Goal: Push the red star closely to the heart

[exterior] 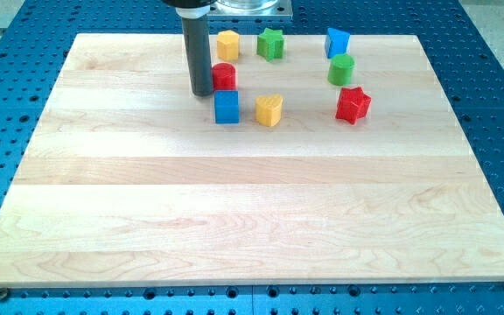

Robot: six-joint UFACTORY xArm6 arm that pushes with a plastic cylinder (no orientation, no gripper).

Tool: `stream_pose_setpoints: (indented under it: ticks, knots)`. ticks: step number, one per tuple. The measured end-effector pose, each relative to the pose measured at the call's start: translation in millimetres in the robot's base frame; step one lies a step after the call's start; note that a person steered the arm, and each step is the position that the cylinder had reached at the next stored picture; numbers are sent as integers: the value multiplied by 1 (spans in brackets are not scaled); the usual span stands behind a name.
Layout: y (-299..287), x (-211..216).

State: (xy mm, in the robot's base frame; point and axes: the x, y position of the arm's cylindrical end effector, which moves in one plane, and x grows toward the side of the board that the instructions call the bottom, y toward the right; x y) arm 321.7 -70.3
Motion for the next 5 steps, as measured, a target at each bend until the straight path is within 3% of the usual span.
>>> stream_pose_setpoints:
  ticks: [2,4,5]
  knots:
    - [-56,2]
    - [-107,118]
    - [-55,169]
